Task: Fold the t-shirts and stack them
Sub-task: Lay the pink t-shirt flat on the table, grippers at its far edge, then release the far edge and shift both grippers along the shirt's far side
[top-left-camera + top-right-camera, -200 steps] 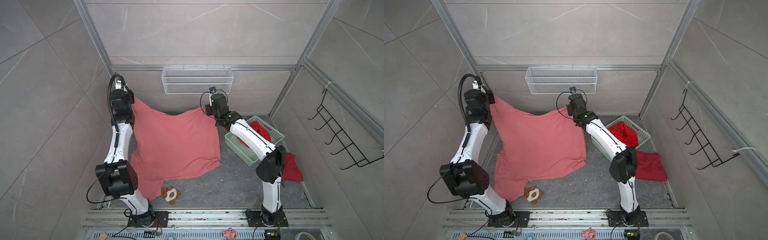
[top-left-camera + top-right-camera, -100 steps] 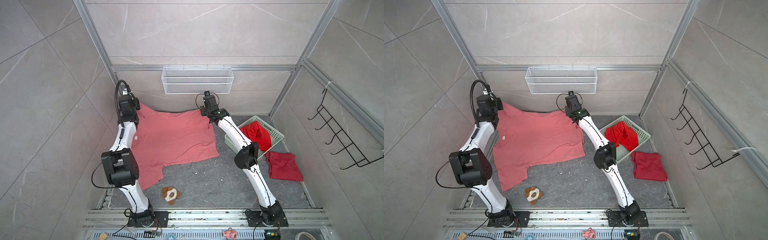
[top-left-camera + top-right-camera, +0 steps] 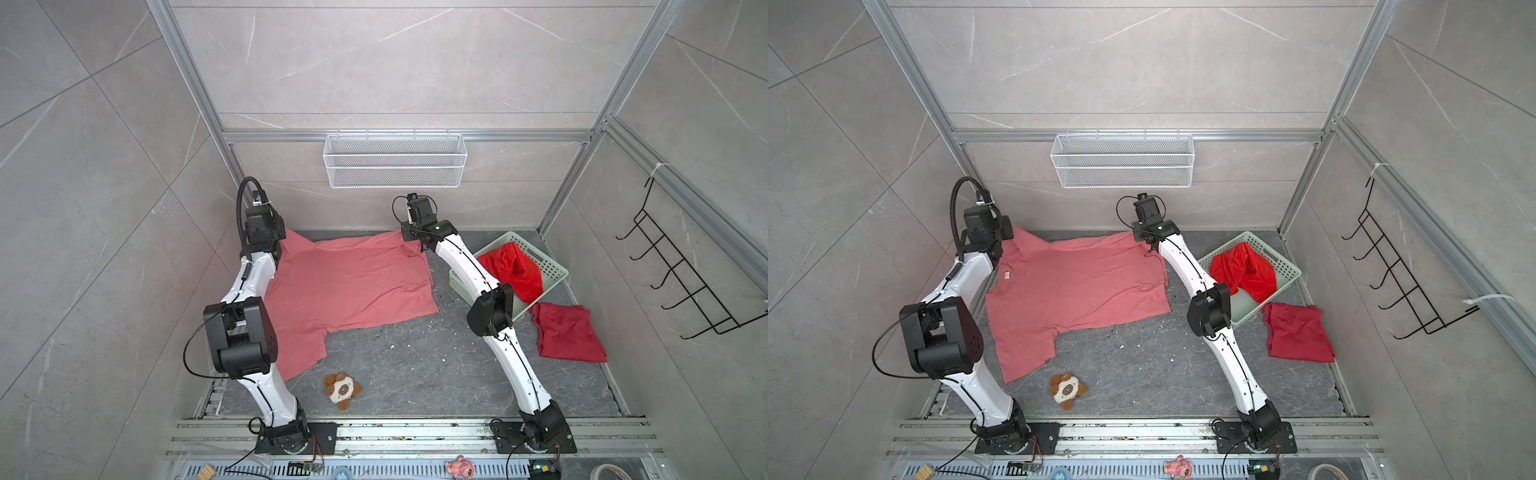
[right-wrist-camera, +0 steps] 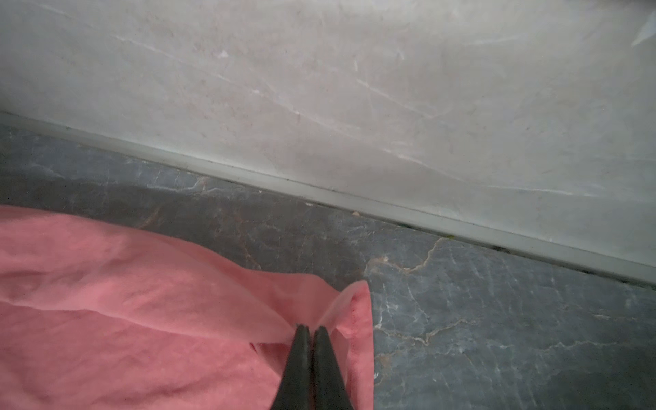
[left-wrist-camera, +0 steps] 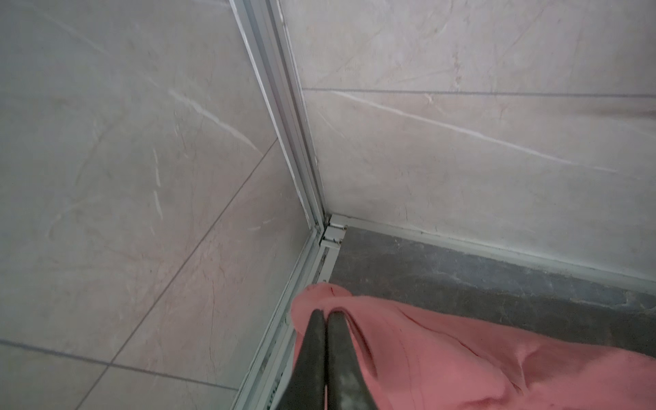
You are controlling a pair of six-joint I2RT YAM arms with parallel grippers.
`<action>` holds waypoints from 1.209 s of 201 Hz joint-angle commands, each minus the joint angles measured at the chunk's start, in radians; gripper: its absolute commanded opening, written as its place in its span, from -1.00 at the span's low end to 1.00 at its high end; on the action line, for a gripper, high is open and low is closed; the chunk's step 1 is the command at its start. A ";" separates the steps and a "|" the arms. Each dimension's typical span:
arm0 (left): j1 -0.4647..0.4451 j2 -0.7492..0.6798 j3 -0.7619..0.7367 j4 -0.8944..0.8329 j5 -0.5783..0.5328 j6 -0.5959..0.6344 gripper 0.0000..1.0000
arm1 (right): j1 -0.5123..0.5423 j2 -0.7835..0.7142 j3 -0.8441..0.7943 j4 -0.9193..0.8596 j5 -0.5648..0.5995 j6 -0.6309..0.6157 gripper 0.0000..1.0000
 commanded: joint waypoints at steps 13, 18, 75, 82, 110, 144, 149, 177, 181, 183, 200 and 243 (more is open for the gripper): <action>0.019 -0.143 -0.107 -0.013 -0.056 -0.108 -1.00 | 0.002 0.016 -0.031 -0.067 -0.033 -0.020 -1.00; 0.019 -0.156 -0.128 -0.015 -0.059 -0.127 -1.00 | 0.002 0.016 -0.040 -0.070 -0.029 -0.020 -1.00; 0.020 -0.173 -0.188 -0.065 -0.041 -0.205 -1.00 | 0.001 0.028 -0.021 -0.076 -0.009 -0.031 -1.00; 0.020 -0.169 -0.174 -0.077 -0.036 -0.205 -1.00 | 0.001 0.034 0.005 -0.078 -0.008 -0.038 -1.00; 0.020 -0.152 -0.121 -0.123 -0.024 -0.217 -1.00 | -0.001 0.038 0.039 -0.081 -0.035 -0.041 -1.00; 0.020 -0.132 -0.105 -0.174 -0.012 -0.228 -1.00 | 0.000 0.032 -0.028 -0.079 -0.059 -0.018 -1.00; 0.020 -0.126 -0.098 -0.179 -0.003 -0.228 -1.00 | -0.001 0.033 -0.027 -0.079 -0.053 -0.018 -1.00; 0.020 -0.089 -0.032 -0.169 0.016 -0.214 -1.00 | -0.001 0.032 0.017 -0.051 0.018 -0.024 -1.00; 0.021 -0.082 -0.014 -0.164 0.015 -0.212 -1.00 | -0.002 0.033 0.026 -0.036 0.025 -0.028 -1.00; 0.022 -0.079 -0.003 -0.162 0.015 -0.210 -1.00 | -0.002 0.032 0.032 -0.029 0.028 -0.030 -1.00; 0.023 -0.028 0.119 -0.177 0.024 -0.189 -1.00 | -0.006 0.032 0.075 0.027 0.038 -0.033 -1.00; 0.024 0.025 0.258 -0.197 0.026 -0.192 -1.00 | -0.012 0.017 0.067 0.112 0.021 0.010 -1.00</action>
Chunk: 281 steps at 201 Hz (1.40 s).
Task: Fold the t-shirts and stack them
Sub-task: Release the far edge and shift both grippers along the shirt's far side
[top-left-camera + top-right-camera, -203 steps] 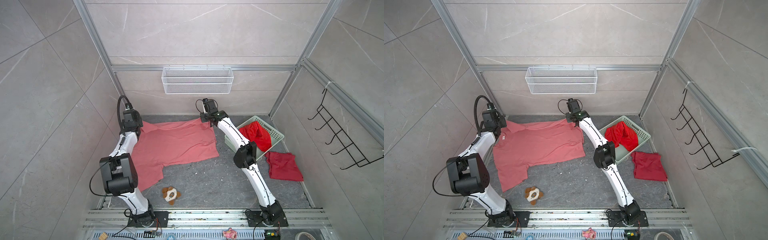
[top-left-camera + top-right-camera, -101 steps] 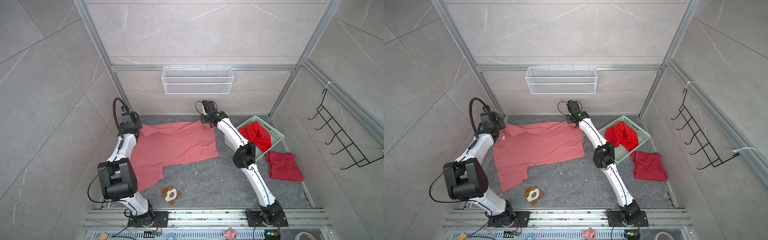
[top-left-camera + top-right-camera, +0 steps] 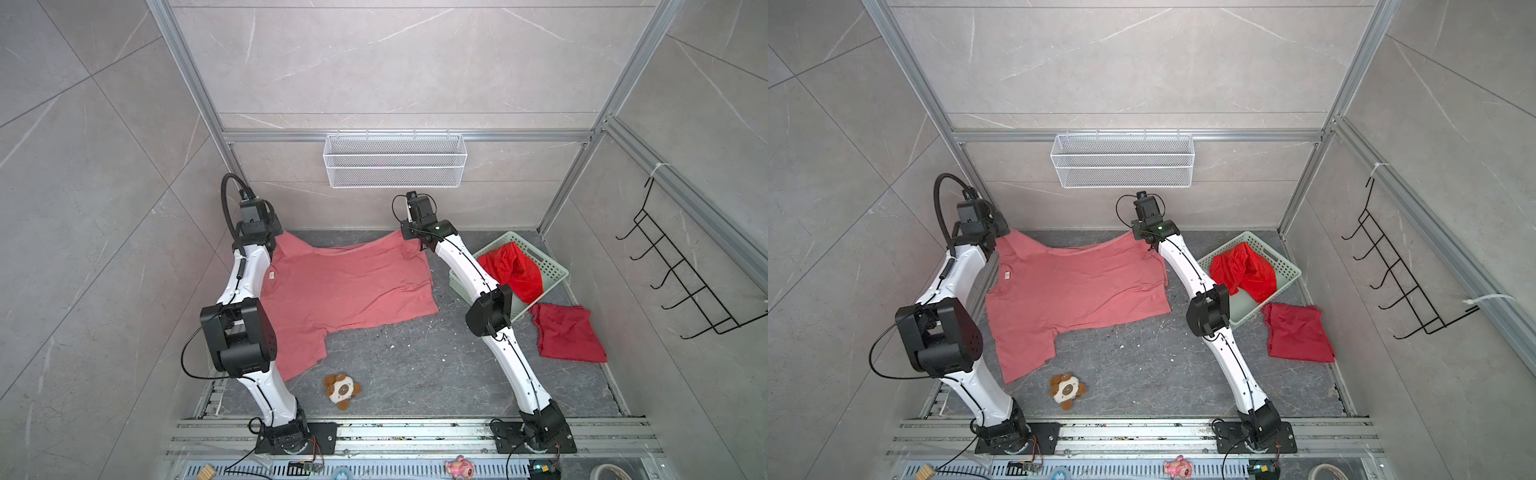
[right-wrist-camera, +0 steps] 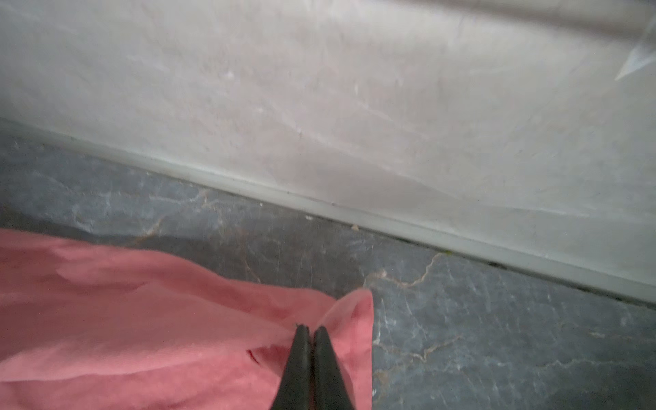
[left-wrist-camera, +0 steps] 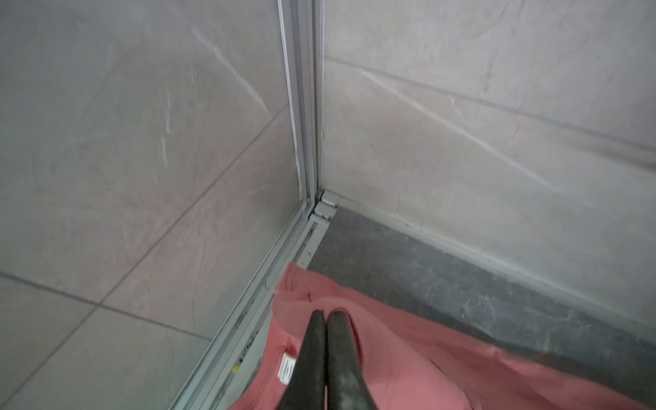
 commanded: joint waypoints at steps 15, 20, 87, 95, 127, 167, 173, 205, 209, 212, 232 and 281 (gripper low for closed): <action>0.008 -0.042 -0.028 0.031 0.007 0.002 -1.00 | -0.007 -0.015 -0.034 0.036 -0.057 0.046 -1.00; 0.008 -0.056 -0.058 0.032 0.006 0.004 -1.00 | -0.006 -0.016 -0.051 0.025 -0.071 0.050 -1.00; 0.009 -0.163 -0.421 0.018 -0.047 -0.036 -1.00 | 0.029 -0.122 -0.477 0.068 -0.089 0.035 -1.00; 0.010 -0.164 -0.443 0.020 -0.060 -0.044 -1.00 | 0.029 -0.151 -0.498 0.076 -0.079 0.041 -1.00; 0.019 -0.160 -0.481 0.025 -0.084 -0.066 -1.00 | 0.028 -0.147 -0.511 0.072 -0.024 0.039 -1.00; 0.040 -0.157 -0.471 0.007 -0.121 -0.088 -1.00 | 0.013 -0.142 -0.455 0.052 0.045 0.031 -1.00; 0.047 -0.161 -0.473 0.005 -0.123 -0.092 -1.00 | 0.010 -0.149 -0.452 0.054 0.052 0.031 -1.00; 0.071 -0.173 -0.491 -0.006 -0.105 -0.116 -1.00 | -0.013 -0.161 -0.450 0.061 0.048 0.032 -1.00; 0.071 -0.170 -0.493 -0.010 -0.105 -0.116 -1.00 | -0.015 -0.160 -0.450 0.060 0.041 0.033 -1.00; 0.071 -0.169 -0.494 -0.012 -0.105 -0.118 -1.00 | -0.015 -0.159 -0.449 0.059 0.036 0.029 -1.00; 0.071 -0.166 -0.502 -0.025 -0.102 -0.137 -1.00 | -0.015 -0.152 -0.451 0.041 0.010 0.027 -1.00; 0.075 -0.160 -0.483 -0.058 -0.086 -0.166 -1.00 | -0.015 -0.162 -0.485 0.044 0.004 0.030 -1.00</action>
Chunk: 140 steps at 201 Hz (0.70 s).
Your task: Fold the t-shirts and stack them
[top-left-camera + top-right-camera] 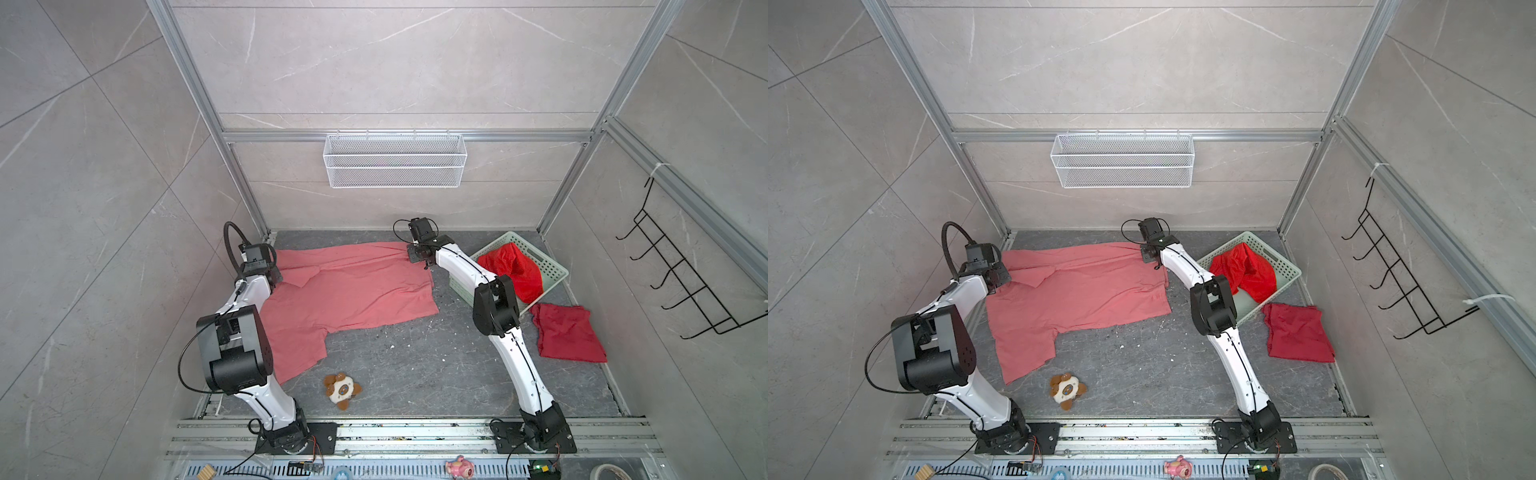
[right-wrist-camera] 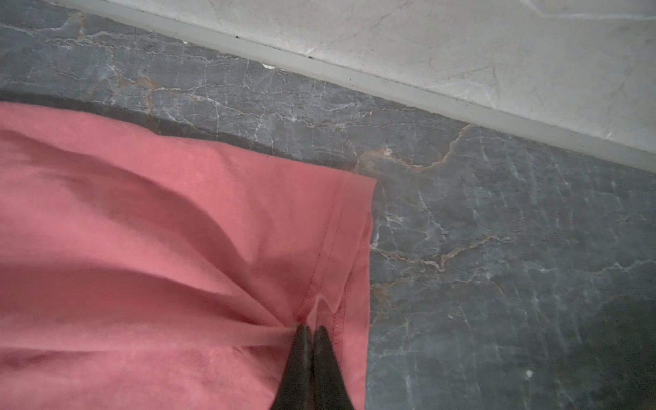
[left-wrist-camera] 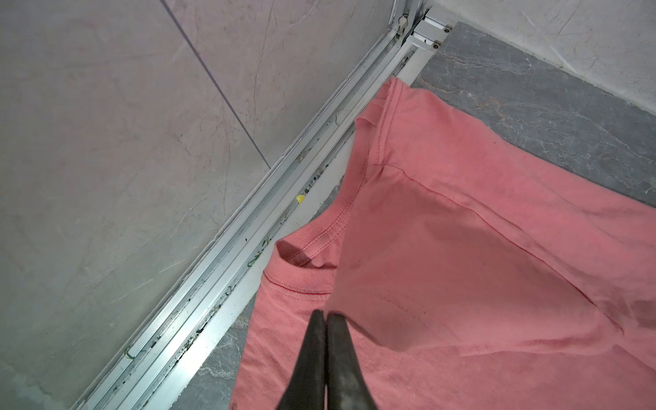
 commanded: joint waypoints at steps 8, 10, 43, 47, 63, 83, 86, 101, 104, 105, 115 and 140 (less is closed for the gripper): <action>0.007 -0.035 0.016 -0.019 0.004 -0.039 -1.00 | 0.002 -0.045 0.006 -0.028 -0.014 0.002 -1.00; 0.007 -0.035 0.015 -0.020 0.007 -0.040 -1.00 | 0.002 -0.044 0.008 -0.030 -0.015 0.002 -1.00; 0.007 -0.023 0.028 -0.045 0.007 -0.051 -1.00 | 0.002 -0.027 0.031 -0.047 -0.020 0.008 -0.99; 0.007 -0.022 0.032 -0.052 0.003 -0.052 -1.00 | 0.003 -0.026 0.036 -0.052 -0.020 0.010 -0.91; 0.007 -0.025 0.055 -0.097 -0.017 -0.071 -0.55 | 0.002 -0.033 0.055 -0.079 -0.004 0.020 -0.46; 0.007 -0.074 0.062 -0.129 -0.041 -0.092 -0.11 | 0.002 -0.094 0.031 -0.066 -0.004 0.028 -0.21; 0.007 -0.086 0.061 -0.133 -0.046 -0.096 -0.06 | 0.002 -0.110 0.020 -0.060 -0.006 0.029 -0.16; 0.006 -0.145 0.059 -0.163 -0.071 -0.123 0.12 | 0.002 -0.192 -0.039 -0.030 -0.031 0.044 0.02; 0.006 -0.159 0.058 -0.169 -0.073 -0.129 0.13 | 0.002 -0.211 -0.053 -0.025 -0.037 0.047 0.03; 0.007 -0.163 0.057 -0.170 -0.074 -0.131 0.14 | 0.002 -0.217 -0.057 -0.024 -0.040 0.048 0.04; 0.005 -0.209 0.050 -0.193 -0.079 -0.152 0.18 | 0.004 -0.277 -0.108 -0.009 -0.062 0.067 0.08; 0.006 -0.324 0.011 -0.260 -0.045 -0.241 0.26 | 0.004 -0.428 -0.265 0.017 -0.140 0.149 0.14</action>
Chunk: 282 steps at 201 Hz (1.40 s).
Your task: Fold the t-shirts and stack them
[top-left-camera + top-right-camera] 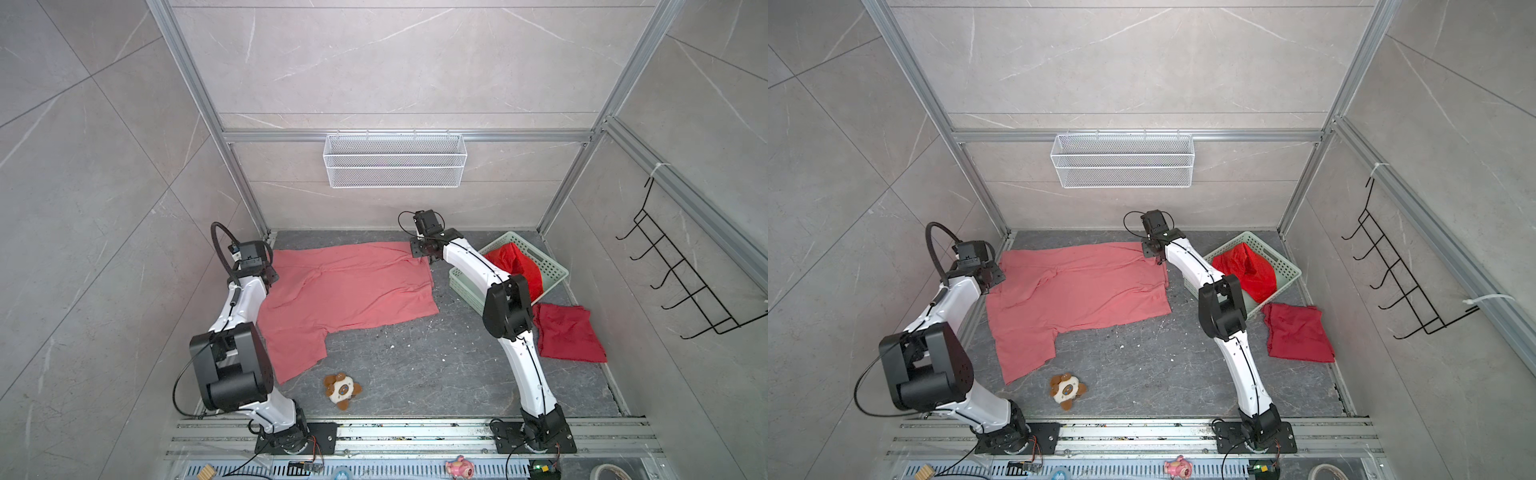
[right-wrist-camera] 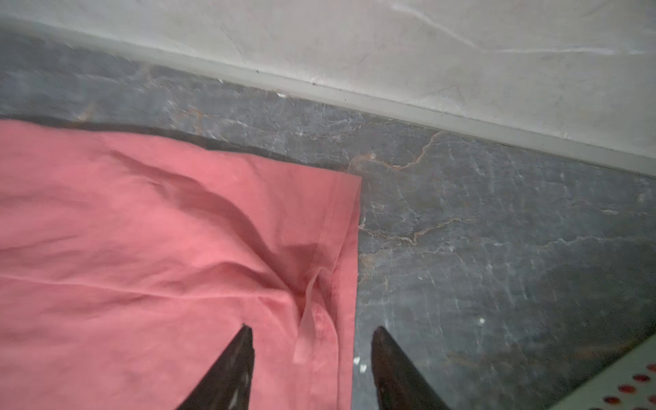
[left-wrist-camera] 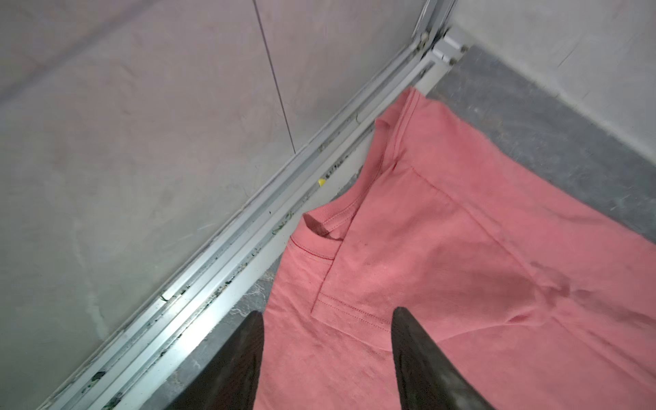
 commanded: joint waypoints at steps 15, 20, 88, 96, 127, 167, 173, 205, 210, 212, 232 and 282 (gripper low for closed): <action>0.005 -0.208 -0.070 -0.090 0.066 -0.160 0.27 | 0.002 -0.283 -0.250 0.096 -0.148 0.153 0.18; 0.005 -0.229 -0.096 -0.086 0.095 -0.171 0.28 | 0.003 -0.312 -0.300 0.118 -0.176 0.180 0.19; -0.001 -0.335 -0.358 -0.073 0.451 -0.330 0.29 | 0.044 -0.528 -0.845 0.430 -0.354 0.537 0.17; -0.001 -0.348 -0.386 -0.098 0.435 -0.341 0.29 | 0.057 -0.544 -0.885 0.423 -0.341 0.558 0.18; -0.002 -0.403 -0.456 -0.241 0.271 -0.388 0.30 | 0.084 -0.597 -1.032 0.438 -0.318 0.627 0.18; -0.002 -0.485 -0.510 -0.389 0.164 -0.483 0.29 | 0.094 -0.628 -1.121 0.438 -0.259 0.697 0.20; -0.003 -0.490 -0.517 -0.407 0.172 -0.501 0.29 | 0.094 -0.626 -1.121 0.428 -0.244 0.701 0.20; -0.001 -0.479 -0.543 -0.504 0.206 -0.555 0.30 | 0.094 -0.605 -1.120 0.414 -0.202 0.710 0.25; -0.001 -0.476 -0.552 -0.512 0.219 -0.562 0.31 | 0.095 -0.601 -1.120 0.419 -0.202 0.711 0.25; -0.002 -0.474 -0.557 -0.513 0.224 -0.563 0.31 | 0.095 -0.599 -1.120 0.420 -0.202 0.711 0.26; -0.001 -0.458 -0.592 -0.524 0.264 -0.578 0.32 | 0.095 -0.584 -1.120 0.438 -0.208 0.709 0.28; 0.015 -0.440 -0.629 -0.478 0.289 -0.592 0.33 | 0.081 -0.560 -1.119 0.472 -0.243 0.706 0.31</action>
